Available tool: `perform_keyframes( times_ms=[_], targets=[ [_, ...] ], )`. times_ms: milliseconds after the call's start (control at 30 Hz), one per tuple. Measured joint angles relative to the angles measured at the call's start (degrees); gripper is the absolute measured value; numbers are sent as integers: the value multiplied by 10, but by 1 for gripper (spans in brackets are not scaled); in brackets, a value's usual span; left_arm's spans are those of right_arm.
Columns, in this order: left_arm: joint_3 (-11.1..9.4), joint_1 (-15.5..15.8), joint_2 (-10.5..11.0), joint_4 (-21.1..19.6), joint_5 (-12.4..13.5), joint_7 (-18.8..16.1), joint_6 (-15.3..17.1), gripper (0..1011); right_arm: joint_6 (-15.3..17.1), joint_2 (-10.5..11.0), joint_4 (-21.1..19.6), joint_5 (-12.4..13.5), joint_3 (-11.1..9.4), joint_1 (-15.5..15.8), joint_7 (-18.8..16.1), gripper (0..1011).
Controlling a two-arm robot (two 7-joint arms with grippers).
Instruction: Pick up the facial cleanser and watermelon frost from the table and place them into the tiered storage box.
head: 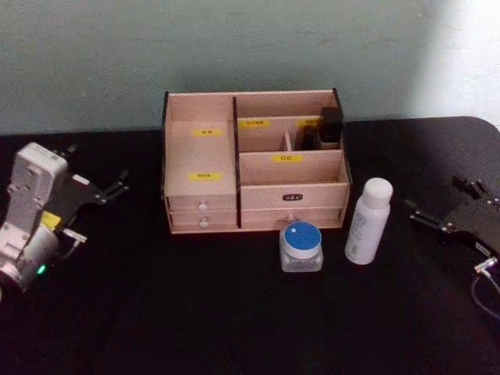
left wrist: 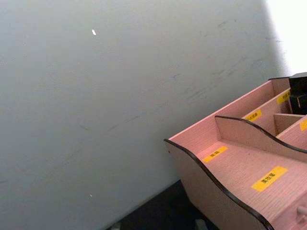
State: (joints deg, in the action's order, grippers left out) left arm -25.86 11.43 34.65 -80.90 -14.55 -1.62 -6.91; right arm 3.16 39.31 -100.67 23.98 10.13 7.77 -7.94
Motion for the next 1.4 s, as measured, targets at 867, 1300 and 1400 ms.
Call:
perform_keyframes(
  times_ms=[867,1300,1400],
  targets=[
    [0,0,0,0,0,0,0,1001,21,-32,-2,20,-1,14,-87,1002],
    [0,0,0,0,0,0,0,1001,11,-59,44,-3,13,-18,-119,1002],
    [0,0,0,0,0,0,0,1001,8,-64,52,-10,14,-23,-122,1002]
  ],
)
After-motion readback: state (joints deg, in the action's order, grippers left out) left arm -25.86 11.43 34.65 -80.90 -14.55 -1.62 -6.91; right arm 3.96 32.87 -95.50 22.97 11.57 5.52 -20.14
